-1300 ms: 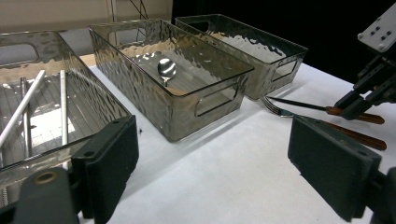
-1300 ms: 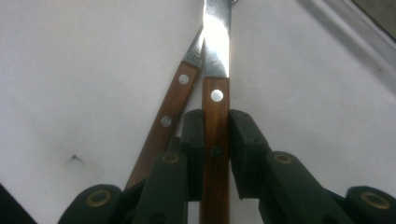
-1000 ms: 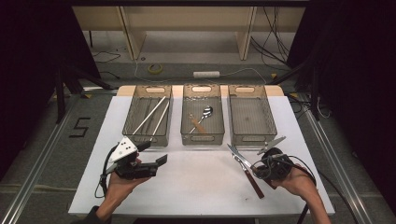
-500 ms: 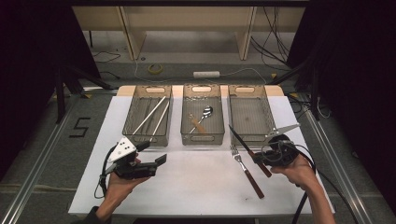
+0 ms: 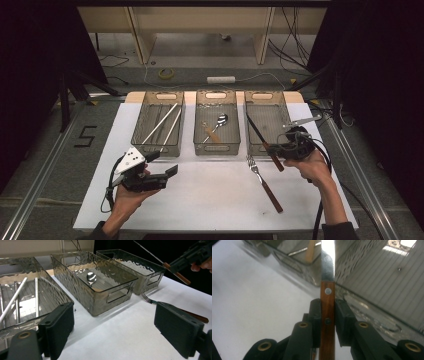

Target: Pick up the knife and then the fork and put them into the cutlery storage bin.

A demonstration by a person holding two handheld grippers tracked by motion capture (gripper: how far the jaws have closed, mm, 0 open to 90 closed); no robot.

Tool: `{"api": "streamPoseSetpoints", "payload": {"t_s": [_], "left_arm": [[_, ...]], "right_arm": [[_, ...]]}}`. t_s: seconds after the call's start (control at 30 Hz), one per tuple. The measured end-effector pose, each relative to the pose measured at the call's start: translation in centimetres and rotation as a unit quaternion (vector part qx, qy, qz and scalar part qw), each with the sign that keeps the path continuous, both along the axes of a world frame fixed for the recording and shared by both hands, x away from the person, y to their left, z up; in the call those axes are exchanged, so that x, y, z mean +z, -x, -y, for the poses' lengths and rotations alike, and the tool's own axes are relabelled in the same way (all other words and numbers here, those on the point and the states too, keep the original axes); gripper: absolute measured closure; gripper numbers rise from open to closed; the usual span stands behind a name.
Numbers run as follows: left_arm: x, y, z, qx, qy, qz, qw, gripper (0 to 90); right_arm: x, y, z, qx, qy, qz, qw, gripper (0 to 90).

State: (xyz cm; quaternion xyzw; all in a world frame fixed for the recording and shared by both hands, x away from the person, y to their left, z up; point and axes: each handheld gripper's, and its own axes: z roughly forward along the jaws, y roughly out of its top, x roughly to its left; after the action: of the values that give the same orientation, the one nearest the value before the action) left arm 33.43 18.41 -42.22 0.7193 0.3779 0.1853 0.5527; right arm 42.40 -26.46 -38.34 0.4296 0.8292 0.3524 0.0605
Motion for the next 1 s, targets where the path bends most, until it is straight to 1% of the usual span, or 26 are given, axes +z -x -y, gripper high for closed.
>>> {"api": "streamPoseSetpoints", "payload": {"t_s": [0.2, 0.23, 0.33, 0.43, 0.57, 0.67, 0.83, 1.0], "left_arm": [[0.0, 0.0, 0.0, 0.001, 0.002, 0.001, 1.0000, 15.8], [0.0, 0.0, 0.0, 0.000, 0.000, 0.001, 1.0000, 15.8], [0.0, 0.0, 0.0, -0.001, -0.001, 0.001, 1.0000, 15.8], [0.0, 0.0, 0.0, 0.000, 0.001, 0.000, 1.0000, 15.8], [0.0, 0.1, 0.0, 0.001, 0.004, 0.001, 1.0000, 15.8], [0.0, 0.0, 0.0, 0.001, 0.003, 0.001, 1.0000, 15.8], [0.0, 0.0, -0.1, 0.001, 0.005, 0.001, 1.0000, 15.8], [0.0, 0.1, -0.1, 0.001, 0.006, 0.001, 1.0000, 15.8]], "right_arm": [[1.1, -2.0, -0.5, -0.026, -0.001, 0.007, 0.9996, 77.3], [1.3, -2.4, -0.6, -0.034, -0.002, 0.008, 0.9994, 77.3], [1.6, -3.3, -0.8, -0.048, 0.000, 0.010, 0.9988, 77.3], [1.7, -4.2, -1.0, -0.061, -0.003, 0.011, 0.9981, 77.3], [1.9, -5.5, -1.4, -0.078, 0.002, 0.010, 0.9969, 77.3], [2.1, -6.5, -1.7, -0.097, -0.001, 0.010, 0.9953, 77.3], [2.1, -7.9, -1.7, -0.125, 0.005, 0.008, 0.9922, 77.3], [1.3, -9.0, -1.5, -0.155, 0.008, -0.002, 0.9878, 77.3]]}}
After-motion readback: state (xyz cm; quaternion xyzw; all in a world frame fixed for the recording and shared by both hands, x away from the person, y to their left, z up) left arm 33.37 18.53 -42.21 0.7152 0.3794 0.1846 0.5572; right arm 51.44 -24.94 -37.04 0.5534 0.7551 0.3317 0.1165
